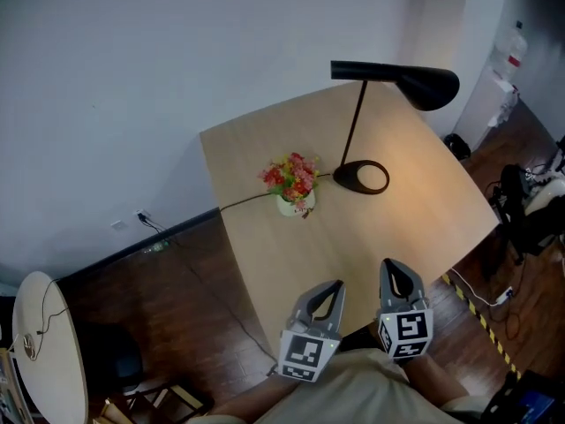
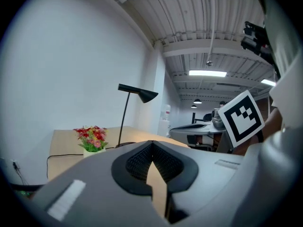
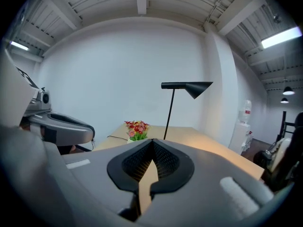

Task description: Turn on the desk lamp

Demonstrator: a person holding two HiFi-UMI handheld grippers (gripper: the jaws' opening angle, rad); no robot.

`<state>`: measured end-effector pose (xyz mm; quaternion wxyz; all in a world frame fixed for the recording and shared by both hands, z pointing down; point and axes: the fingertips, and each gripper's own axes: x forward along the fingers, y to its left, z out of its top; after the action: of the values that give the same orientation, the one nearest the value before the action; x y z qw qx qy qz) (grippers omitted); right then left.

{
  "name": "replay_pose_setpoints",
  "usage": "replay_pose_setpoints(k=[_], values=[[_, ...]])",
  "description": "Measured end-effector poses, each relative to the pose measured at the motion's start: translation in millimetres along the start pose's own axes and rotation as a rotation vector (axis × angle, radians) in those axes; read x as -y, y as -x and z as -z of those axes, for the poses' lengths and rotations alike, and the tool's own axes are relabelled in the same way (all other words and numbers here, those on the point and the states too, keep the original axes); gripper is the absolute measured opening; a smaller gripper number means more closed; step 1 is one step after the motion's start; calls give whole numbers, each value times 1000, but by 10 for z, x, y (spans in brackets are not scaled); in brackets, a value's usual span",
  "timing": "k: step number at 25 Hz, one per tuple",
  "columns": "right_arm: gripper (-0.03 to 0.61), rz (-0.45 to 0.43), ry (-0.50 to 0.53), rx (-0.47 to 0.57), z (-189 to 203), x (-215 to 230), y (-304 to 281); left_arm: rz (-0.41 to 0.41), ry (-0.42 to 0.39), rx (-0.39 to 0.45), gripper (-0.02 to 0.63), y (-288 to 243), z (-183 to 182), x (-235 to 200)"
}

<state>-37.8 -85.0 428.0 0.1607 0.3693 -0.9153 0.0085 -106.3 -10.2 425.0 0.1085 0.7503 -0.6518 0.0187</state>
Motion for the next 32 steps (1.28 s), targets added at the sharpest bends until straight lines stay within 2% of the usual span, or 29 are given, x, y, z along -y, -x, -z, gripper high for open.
replay_pose_setpoints(k=[3, 6, 11, 19, 24, 32], values=[[-2, 31, -8, -7, 47, -85, 344, 100, -18, 12, -2, 87, 13, 323], [-2, 42, -25, -30, 178, -169, 641, 162, -21, 19, -2, 170, 9, 553], [-2, 51, -27, -42, 344, -253, 970, 198, -13, 10, -2, 279, 78, 752], [-1, 133, -58, 9, 398, 107, 1497, 265, -46, 10, -2, 257, 43, 1253], [-1, 131, -85, 59, 422, 364, 1820, 247, -85, -1, -2, 247, 59, 1602], [0, 51, -145, 108, 620, 623, 2338, 202, -135, -45, -2, 396, 178, 2317]])
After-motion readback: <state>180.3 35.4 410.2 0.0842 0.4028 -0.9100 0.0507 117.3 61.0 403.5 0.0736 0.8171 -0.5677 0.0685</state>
